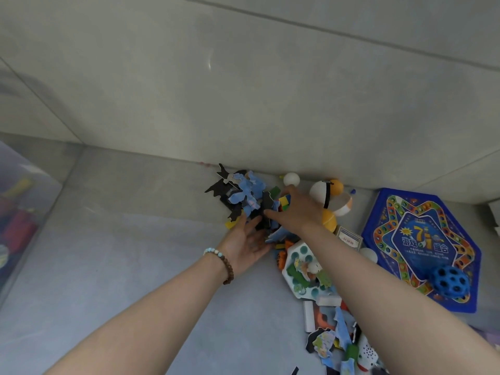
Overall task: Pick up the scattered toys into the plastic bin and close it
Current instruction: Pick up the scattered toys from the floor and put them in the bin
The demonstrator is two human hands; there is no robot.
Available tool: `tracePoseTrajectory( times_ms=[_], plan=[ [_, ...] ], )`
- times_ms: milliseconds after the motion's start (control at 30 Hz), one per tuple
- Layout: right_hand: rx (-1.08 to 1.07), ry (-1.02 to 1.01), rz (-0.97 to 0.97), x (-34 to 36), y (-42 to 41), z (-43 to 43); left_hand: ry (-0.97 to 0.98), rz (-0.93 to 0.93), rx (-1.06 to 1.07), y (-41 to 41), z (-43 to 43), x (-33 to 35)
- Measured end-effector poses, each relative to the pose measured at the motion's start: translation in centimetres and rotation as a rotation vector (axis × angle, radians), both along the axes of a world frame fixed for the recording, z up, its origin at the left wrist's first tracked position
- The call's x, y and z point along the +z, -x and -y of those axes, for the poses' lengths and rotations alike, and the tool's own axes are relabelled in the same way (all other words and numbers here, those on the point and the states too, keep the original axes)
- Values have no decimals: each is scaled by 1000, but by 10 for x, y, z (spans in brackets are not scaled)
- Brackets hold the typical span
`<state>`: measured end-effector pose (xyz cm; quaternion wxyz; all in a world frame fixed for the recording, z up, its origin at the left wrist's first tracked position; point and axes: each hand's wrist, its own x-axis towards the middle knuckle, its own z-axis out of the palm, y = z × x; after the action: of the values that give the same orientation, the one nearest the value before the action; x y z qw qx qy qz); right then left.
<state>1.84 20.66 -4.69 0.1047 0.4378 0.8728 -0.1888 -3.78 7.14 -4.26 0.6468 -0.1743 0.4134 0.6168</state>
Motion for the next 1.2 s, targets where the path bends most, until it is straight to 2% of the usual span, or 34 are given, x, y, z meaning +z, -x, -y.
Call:
tracePoseTrajectory(
  times_ms=[167,600,933,1200],
  plan=[
    [5,24,42,-3,4,2,-1,-4,1,1,4,-6],
    [-144,318,-264,3,-1,-3,5,-18,-6,9,10,-15],
    [-429,495,-534,10,-8,-6,18,-58,-17,15,13,-16],
    [-566,718,-628,24,-15,-15,35,-39,-4,21,18,-12]
  ],
)
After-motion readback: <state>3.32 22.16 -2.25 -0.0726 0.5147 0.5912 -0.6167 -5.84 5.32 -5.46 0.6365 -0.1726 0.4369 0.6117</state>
